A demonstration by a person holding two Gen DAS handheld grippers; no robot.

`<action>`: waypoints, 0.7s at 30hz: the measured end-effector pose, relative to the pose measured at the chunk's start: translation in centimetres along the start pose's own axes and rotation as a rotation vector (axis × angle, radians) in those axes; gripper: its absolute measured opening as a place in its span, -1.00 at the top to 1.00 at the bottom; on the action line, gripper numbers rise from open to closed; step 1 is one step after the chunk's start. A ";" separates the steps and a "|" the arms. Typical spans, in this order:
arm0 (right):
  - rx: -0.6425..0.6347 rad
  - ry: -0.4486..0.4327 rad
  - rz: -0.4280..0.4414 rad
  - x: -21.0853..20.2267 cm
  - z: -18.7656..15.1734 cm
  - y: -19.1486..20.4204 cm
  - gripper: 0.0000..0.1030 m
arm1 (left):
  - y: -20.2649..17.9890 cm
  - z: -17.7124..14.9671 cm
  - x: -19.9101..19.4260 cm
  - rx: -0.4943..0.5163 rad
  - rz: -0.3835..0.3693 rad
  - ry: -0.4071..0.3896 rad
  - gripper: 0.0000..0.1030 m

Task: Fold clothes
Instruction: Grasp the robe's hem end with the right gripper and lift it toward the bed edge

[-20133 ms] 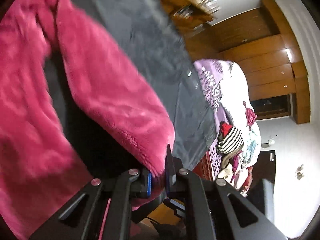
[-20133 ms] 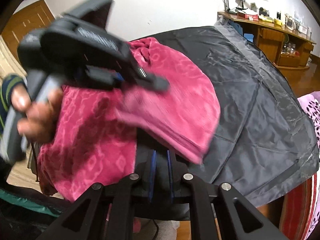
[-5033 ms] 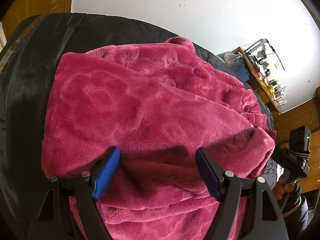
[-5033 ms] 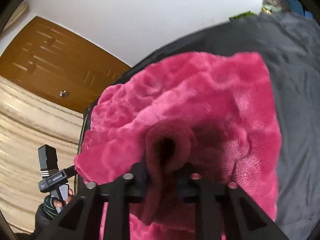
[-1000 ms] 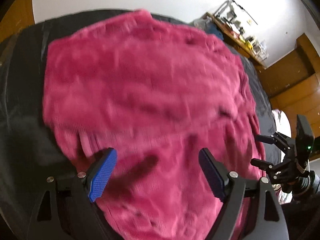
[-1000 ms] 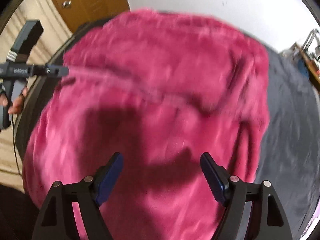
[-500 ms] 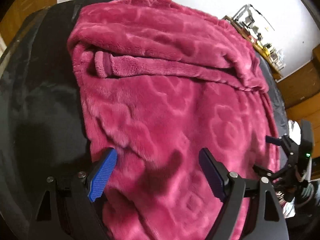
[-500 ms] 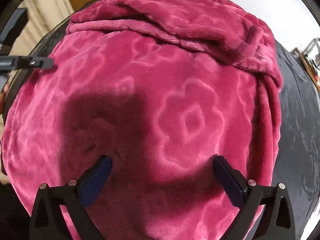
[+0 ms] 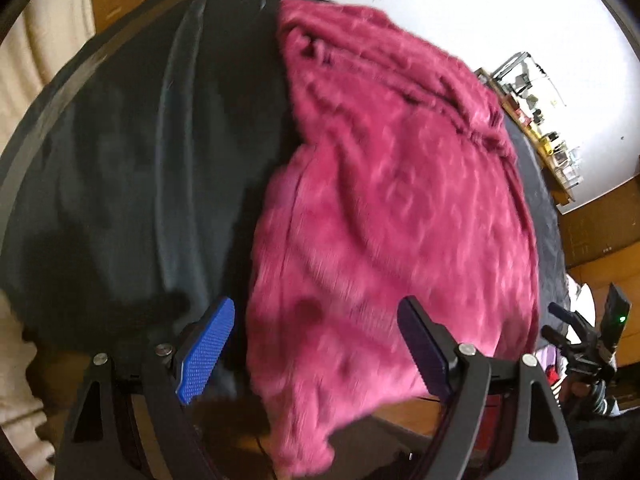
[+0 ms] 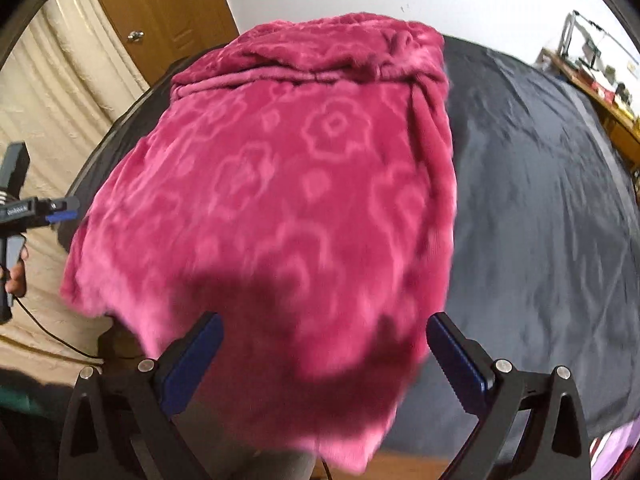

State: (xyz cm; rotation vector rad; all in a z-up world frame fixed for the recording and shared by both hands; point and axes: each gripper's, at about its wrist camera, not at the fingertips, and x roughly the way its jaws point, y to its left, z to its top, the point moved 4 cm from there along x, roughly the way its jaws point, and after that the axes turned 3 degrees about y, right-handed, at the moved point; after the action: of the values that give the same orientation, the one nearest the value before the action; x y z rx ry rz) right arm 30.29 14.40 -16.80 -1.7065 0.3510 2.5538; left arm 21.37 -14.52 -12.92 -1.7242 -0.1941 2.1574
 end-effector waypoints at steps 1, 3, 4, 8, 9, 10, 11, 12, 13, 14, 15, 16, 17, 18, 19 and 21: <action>0.008 0.005 0.010 -0.3 -1.1 -0.1 -1.00 | 0.1 -0.5 0.1 0.000 0.001 0.008 -0.67; 0.029 0.017 0.025 -0.8 -3.1 -0.4 -1.00 | 0.3 -1.5 0.3 -0.001 0.002 0.024 -0.67; 0.043 0.023 0.029 -0.8 -3.9 -0.7 -1.00 | 0.3 -2.0 0.4 -0.001 0.002 0.032 -0.67; 0.120 0.044 0.060 -1.6 -7.0 -2.7 -1.00 | 0.7 -4.0 0.7 -0.002 0.004 0.064 -0.67; 0.142 0.048 0.067 -1.7 -7.6 -3.2 -1.00 | 0.8 -4.5 0.8 -0.002 0.005 0.072 -0.67; 0.164 0.053 0.074 -1.8 -8.3 -3.7 -1.00 | 0.8 -5.0 0.9 -0.002 0.005 0.080 -0.67; 0.187 0.058 0.081 -1.9 -9.0 -4.2 -1.00 | 0.9 -5.5 1.0 -0.002 0.006 0.088 -0.67; 0.209 0.064 0.088 -1.9 -9.5 -4.7 -1.00 | 1.0 -6.0 1.1 -0.002 0.006 0.096 -0.67; 0.231 0.069 0.097 -1.8 -10.1 -5.1 -1.00 | 1.1 -6.5 1.2 -0.003 0.007 0.104 -0.67; 0.255 0.073 0.105 -1.7 -10.6 -5.6 -1.00 | 1.2 -7.0 1.3 -0.003 0.007 0.112 -0.67; 0.280 0.075 0.112 -1.7 -11.0 -6.0 -1.00 | 1.3 -7.5 1.4 -0.003 0.008 0.120 -0.67; 0.303 0.075 0.124 -1.6 -11.2 -6.4 -1.00 | 1.4 -7.7 1.5 -0.005 0.008 0.126 -0.67; 0.319 0.070 0.143 -1.6 -11.2 -6.6 -1.00 | 1.4 -7.6 1.7 -0.008 0.007 0.128 -0.67; 0.331 0.064 0.165 -1.7 -11.2 -6.6 -1.00 | 1.5 -7.5 1.8 -0.009 0.005 0.129 -0.67; 0.335 0.059 0.183 -1.6 -11.0 -6.5 -1.00 | 1.4 -7.4 1.8 -0.007 0.002 0.128 -0.67; 0.327 0.062 0.218 -1.4 -10.7 -6.1 -1.00 | 1.2 -7.4 1.8 0.000 -0.007 0.128 -0.67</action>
State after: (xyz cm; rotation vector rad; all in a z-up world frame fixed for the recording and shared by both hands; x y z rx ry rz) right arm 41.48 18.14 -20.41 -1.7046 0.9490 2.4081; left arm 27.94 -15.89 -16.76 -1.8507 -0.1653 2.0340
